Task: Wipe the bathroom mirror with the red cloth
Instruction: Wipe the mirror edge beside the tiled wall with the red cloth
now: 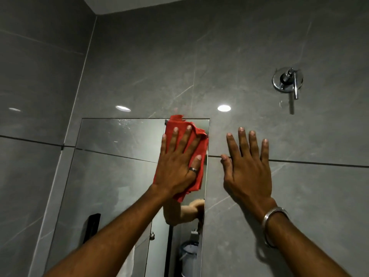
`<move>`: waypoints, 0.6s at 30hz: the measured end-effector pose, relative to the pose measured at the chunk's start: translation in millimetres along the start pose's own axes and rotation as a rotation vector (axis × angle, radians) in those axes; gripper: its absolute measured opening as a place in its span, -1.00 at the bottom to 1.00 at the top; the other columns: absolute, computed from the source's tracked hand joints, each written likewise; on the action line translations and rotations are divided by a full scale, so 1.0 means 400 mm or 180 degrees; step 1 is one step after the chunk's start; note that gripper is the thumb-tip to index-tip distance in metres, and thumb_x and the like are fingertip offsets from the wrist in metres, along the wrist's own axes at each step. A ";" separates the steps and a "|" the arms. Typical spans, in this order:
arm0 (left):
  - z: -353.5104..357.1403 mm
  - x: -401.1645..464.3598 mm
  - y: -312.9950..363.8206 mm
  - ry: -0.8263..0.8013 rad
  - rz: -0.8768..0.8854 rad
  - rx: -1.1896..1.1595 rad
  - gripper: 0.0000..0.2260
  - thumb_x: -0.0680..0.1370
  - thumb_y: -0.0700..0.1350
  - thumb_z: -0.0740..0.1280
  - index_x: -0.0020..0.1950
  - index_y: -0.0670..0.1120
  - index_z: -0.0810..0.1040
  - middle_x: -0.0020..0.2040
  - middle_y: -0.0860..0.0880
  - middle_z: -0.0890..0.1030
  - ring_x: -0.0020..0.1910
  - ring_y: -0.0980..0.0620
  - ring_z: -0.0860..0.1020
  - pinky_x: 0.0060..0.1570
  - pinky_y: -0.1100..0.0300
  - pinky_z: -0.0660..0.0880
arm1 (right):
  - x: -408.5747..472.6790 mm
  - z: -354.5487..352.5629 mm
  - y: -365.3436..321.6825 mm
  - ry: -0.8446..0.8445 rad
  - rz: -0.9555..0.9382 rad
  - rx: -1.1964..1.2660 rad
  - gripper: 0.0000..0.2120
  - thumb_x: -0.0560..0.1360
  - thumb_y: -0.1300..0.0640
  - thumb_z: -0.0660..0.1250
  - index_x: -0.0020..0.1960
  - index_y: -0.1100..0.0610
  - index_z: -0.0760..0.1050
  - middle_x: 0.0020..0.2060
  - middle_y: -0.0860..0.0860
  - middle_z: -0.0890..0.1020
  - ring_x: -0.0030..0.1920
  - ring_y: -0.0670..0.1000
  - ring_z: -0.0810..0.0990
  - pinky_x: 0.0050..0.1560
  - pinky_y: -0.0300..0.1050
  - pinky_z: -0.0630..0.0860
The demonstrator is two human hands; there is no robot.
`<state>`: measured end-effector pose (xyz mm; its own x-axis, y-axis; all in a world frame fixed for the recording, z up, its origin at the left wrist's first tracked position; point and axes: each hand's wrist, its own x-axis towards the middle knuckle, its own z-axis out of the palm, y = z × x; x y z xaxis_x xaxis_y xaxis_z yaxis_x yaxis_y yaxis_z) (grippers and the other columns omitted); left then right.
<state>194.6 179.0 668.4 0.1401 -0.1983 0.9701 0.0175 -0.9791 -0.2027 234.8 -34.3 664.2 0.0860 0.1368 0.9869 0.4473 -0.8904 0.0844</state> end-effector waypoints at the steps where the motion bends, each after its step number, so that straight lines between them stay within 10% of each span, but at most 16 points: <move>1: -0.002 0.002 -0.011 0.0010 -0.0106 0.0027 -0.37 0.68 0.22 -0.06 0.69 0.03 -0.14 0.71 -0.02 -0.18 0.69 -0.12 -0.21 0.60 -0.33 -0.12 | 0.000 -0.001 -0.003 -0.0002 -0.0008 -0.0005 -0.36 0.69 -0.22 -0.11 0.71 -0.06 -0.08 0.72 0.04 -0.12 0.72 0.12 -0.18 0.68 0.29 -0.16; 18: -0.036 0.163 0.090 -0.0302 -0.0819 0.0105 -0.35 0.69 0.25 -0.13 0.68 0.00 -0.24 0.69 -0.07 -0.27 0.66 -0.18 -0.28 0.59 -0.32 -0.16 | 0.001 0.007 -0.005 -0.0002 0.0016 -0.0126 -0.35 0.69 -0.24 -0.14 0.72 -0.05 -0.11 0.72 0.06 -0.14 0.71 0.15 -0.19 0.67 0.31 -0.16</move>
<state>190.3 130.0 726.1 0.2188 0.0633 0.9737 0.0966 -0.9944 0.0429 236.4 -31.2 664.0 0.0886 0.1324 0.9872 0.4113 -0.9076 0.0848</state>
